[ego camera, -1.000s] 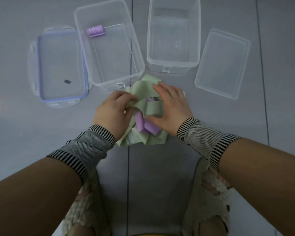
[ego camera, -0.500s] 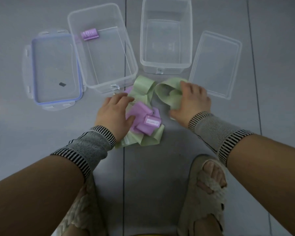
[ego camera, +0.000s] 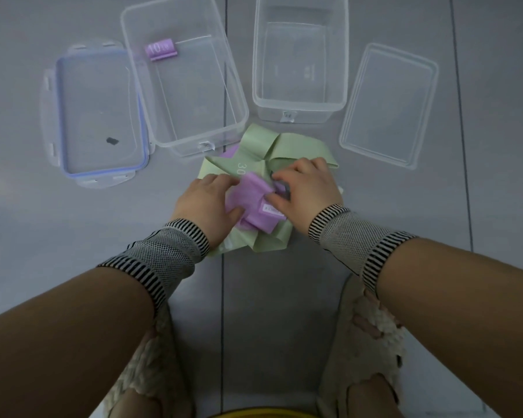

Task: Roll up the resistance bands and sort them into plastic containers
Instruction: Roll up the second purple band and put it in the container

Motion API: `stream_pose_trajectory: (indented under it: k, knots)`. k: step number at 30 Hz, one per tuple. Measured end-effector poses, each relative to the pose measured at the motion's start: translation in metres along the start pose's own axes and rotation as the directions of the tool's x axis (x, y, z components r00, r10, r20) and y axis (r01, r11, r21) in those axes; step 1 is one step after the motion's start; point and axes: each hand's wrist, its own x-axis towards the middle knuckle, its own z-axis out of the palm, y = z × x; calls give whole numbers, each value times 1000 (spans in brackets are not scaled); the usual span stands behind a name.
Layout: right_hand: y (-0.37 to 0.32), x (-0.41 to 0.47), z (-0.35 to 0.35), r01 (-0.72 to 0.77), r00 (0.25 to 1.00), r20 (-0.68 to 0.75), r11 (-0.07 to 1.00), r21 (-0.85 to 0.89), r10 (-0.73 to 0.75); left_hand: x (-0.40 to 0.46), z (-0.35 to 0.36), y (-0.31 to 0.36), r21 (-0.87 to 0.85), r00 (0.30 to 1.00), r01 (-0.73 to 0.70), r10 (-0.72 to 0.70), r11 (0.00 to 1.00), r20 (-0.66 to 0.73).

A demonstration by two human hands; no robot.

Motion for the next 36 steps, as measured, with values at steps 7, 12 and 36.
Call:
stream_pose_trajectory:
  k: [7,12,36]
  knots:
    - [-16,22,-12,-194,979,54,831,522,195,0,-4,-1,-107,994,-48,37,993,-105]
    - [-35,34,-45,-188,975,91,533,825,203,-1,-14,8,-403,987,5,-69,915,-145]
    - [-9,5,-2,-238,966,160,943,233,205,-4,-10,8,-248,988,31,-68,968,-140]
